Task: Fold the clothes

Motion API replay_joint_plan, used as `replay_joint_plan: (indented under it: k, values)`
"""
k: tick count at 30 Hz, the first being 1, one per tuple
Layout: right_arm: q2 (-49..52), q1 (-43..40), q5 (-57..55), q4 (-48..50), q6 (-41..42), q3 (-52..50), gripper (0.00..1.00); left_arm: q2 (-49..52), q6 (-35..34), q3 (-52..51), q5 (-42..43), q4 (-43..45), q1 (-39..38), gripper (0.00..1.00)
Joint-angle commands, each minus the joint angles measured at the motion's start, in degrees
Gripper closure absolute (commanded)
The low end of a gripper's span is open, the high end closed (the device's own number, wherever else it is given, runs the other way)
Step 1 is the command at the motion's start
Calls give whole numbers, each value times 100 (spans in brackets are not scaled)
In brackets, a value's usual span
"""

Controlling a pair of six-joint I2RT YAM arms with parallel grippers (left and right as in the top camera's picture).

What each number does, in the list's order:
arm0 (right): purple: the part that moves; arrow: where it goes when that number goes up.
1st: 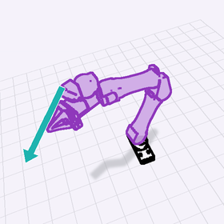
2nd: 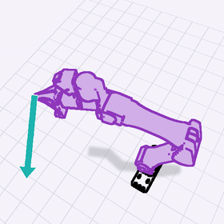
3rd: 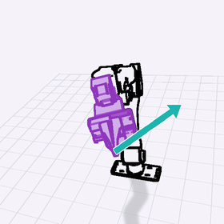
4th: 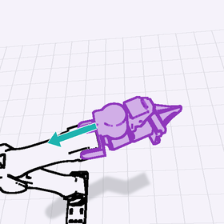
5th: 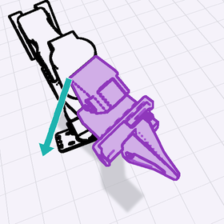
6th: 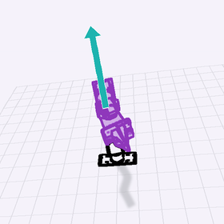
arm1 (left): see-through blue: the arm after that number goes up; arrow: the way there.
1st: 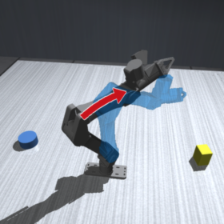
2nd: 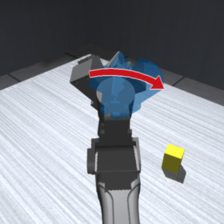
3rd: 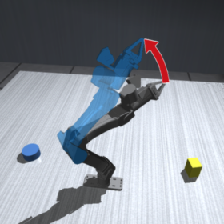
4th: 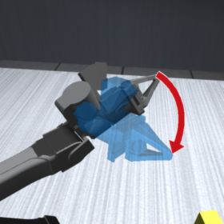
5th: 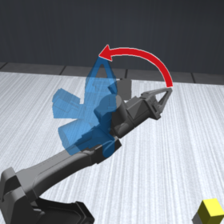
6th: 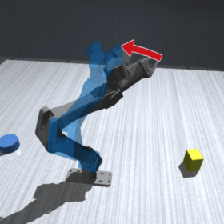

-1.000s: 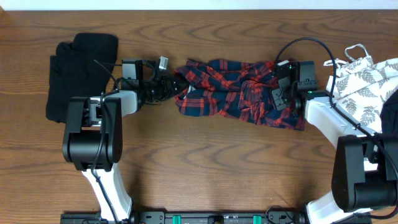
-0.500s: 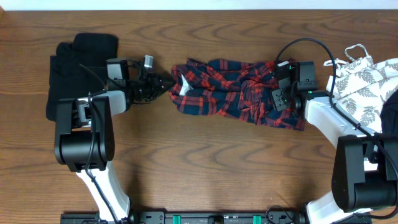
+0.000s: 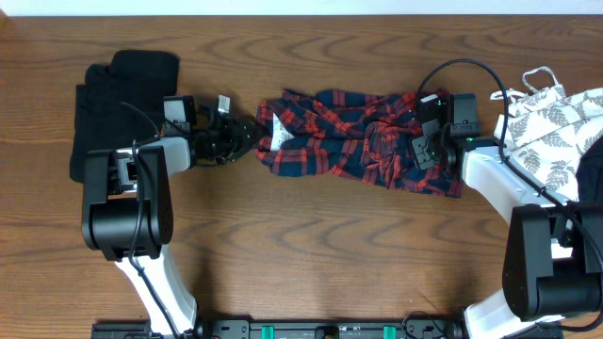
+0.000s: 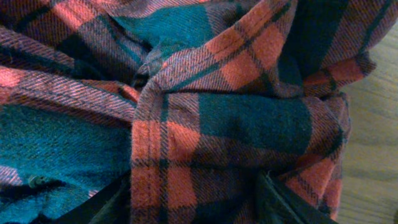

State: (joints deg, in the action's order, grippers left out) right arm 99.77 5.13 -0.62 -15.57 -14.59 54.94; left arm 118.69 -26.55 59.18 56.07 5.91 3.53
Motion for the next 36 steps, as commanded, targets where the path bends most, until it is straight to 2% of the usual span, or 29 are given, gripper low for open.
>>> replay_joint_plan:
  k: [1,11,20,21,23,26,36]
  values:
    - [66,42,-46,-52,-44,-33,42,48,140,-28,-474,-76,-13,53]
    - [66,52,-44,-55,-22,-33,43,122,142,-28,-658,15,-157,53]
    - [66,57,-44,-57,-22,-33,43,122,116,-28,-667,861,-798,52]
    - [66,57,-44,-57,-22,-33,43,122,118,-28,-667,857,-798,57]
    - [66,57,-42,-63,-22,-33,43,120,116,-28,-638,826,-732,74]
    - [66,57,-44,-74,-22,-33,43,92,-33,-28,-549,793,-527,93]
    - [63,59,-39,-92,131,-33,41,-317,-179,-28,-424,553,118,94]
